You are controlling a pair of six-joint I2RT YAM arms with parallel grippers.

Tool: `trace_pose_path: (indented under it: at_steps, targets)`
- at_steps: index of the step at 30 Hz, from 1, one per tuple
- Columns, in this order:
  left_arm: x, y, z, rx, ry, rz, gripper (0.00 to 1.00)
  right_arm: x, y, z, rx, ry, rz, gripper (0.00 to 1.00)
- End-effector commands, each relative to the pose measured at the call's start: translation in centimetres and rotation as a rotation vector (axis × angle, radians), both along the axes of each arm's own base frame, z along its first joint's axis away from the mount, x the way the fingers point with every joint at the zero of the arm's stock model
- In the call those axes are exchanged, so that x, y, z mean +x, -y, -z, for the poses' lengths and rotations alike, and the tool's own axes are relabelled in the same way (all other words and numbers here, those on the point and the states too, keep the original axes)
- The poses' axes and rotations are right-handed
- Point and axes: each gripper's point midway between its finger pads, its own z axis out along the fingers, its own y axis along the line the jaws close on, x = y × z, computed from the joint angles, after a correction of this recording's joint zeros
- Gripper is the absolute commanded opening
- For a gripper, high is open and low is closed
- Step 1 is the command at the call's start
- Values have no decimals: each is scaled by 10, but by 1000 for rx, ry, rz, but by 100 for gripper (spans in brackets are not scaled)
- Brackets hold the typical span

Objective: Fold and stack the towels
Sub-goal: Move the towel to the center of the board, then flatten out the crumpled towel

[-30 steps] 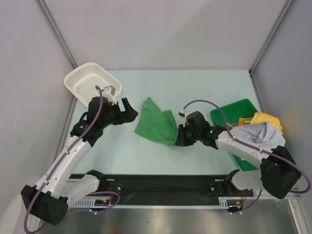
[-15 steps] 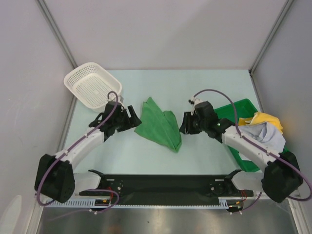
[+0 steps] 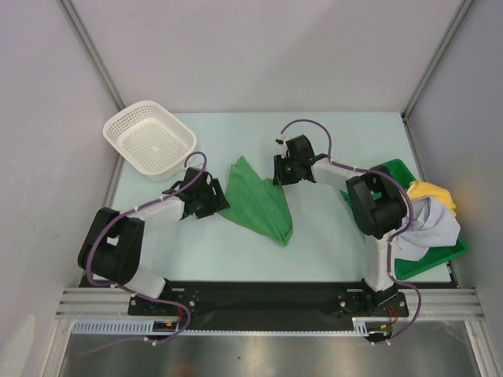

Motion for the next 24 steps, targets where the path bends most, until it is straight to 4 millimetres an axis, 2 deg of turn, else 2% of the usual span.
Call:
trace_pose_path:
  at_steps: [1, 7, 10, 11, 13, 14, 15, 16, 17, 19, 20, 21, 22, 23, 24]
  targets:
    - [8, -1, 9, -5, 14, -30, 70, 19, -5, -5, -18, 64, -30, 34]
    - [11, -1, 23, 9, -11, -33, 67, 18, -1, 13, -58, 59, -16, 32]
    - [12, -2, 29, 25, -31, -33, 62, 21, 2, 15, -73, 67, 2, 28]
    - [12, -1, 30, 33, -34, -26, 56, 22, 5, 16, -81, 65, 13, 22]
    - [9, -2, 33, 44, -51, -22, 49, 25, 10, 14, -92, 70, 41, 14]
    - [9, -2, 33, 46, -54, -21, 38, 24, 13, 15, -105, 66, 53, 6]
    - [8, -3, 33, 50, -55, -19, 33, 25, 16, 13, -115, 70, 64, 3]
    - [5, -5, 33, 58, -57, -19, 27, 28, 24, 8, -138, 83, 99, 0]
    - [6, -5, 32, 61, -52, -17, 12, 27, 31, 6, -160, 70, 118, 0]
    - [5, -7, 27, 74, -50, -10, 0, 27, 50, -6, -210, 74, 194, 0]
    - [6, -7, 24, 80, -48, 0, 0, 20, 73, -5, -269, 37, 281, 0]
    - [13, -10, 18, 100, -27, -13, 0, 13, 85, -5, -285, 6, 325, 0]
    - [12, -13, 15, 115, -33, -17, 0, 5, 94, -15, -278, -7, 357, 0]
    - [15, -20, 9, 145, -15, -37, 0, -9, 106, -13, -287, -58, 392, 0]
    - [17, -21, 4, 154, -5, -39, 0, -29, 123, 0, -337, -106, 426, 0]
